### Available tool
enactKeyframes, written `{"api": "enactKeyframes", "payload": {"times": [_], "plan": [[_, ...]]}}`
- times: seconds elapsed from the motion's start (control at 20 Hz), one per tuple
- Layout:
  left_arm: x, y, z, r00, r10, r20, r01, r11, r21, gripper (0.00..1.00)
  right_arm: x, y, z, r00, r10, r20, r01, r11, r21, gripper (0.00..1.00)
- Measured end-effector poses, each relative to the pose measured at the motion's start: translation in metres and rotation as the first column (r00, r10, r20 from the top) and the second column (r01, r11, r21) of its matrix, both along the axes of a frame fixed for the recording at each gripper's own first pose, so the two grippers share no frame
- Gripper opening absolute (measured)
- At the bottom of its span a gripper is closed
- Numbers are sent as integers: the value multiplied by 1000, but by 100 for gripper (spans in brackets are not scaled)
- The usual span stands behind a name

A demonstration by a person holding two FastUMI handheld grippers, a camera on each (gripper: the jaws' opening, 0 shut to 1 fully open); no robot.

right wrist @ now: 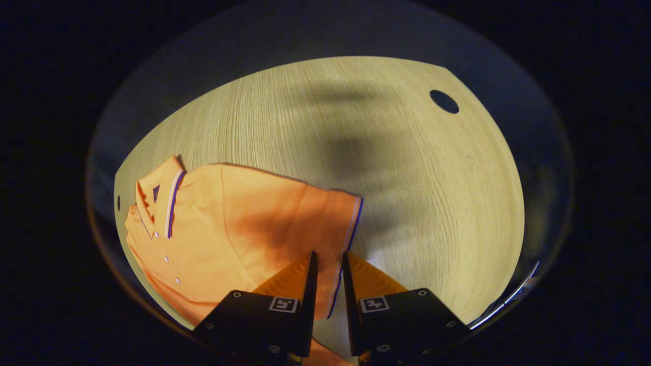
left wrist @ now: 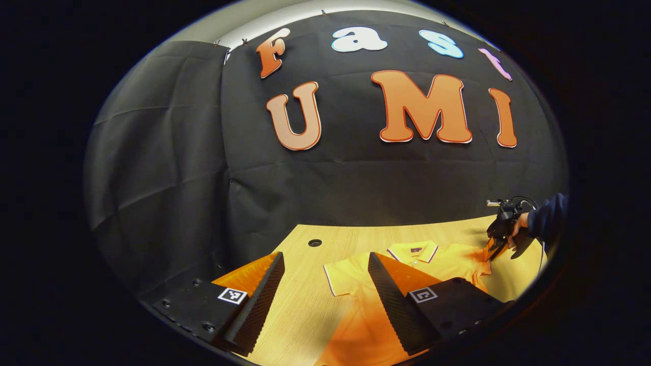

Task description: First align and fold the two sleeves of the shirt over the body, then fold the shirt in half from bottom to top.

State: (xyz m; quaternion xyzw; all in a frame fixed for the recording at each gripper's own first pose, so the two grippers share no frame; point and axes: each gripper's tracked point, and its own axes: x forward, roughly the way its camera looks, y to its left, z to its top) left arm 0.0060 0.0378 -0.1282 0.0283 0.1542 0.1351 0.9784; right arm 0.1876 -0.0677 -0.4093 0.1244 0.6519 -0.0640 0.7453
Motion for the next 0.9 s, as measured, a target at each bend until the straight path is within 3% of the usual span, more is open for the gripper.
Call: {"api": "enactKeyframes", "payload": {"times": [0.15,0.25,0.3,0.4,0.6,0.7,0.9], "plan": [[1,-2,0,1000,-3,-3,3,1000,-6,99,5,15,-1,1000,13,20,-14,999,50,10],[3,-2,-2,1000,-6,-9,6,1000,-7,99,10,12,2,998,14,55,-18,997,74,10],[2,-2,-1,1000,-6,-6,6,1000,-5,99,16,12,6,996,-31,86,25,997,79,0],[4,1,-1,1000,-4,-5,4,1000,0,99,25,27,23,989,-53,136,35,991,132,1],[6,-2,-3,1000,-14,-13,14,1000,-6,99,30,58,48,985,-16,174,-22,977,213,0],[8,1,-4,1000,-13,-12,13,1000,-10,99,35,66,60,977,24,210,-67,977,204,0],[5,5,-6,1000,-8,-12,8,1000,-23,99,33,113,78,972,72,222,-134,950,281,0]]}}
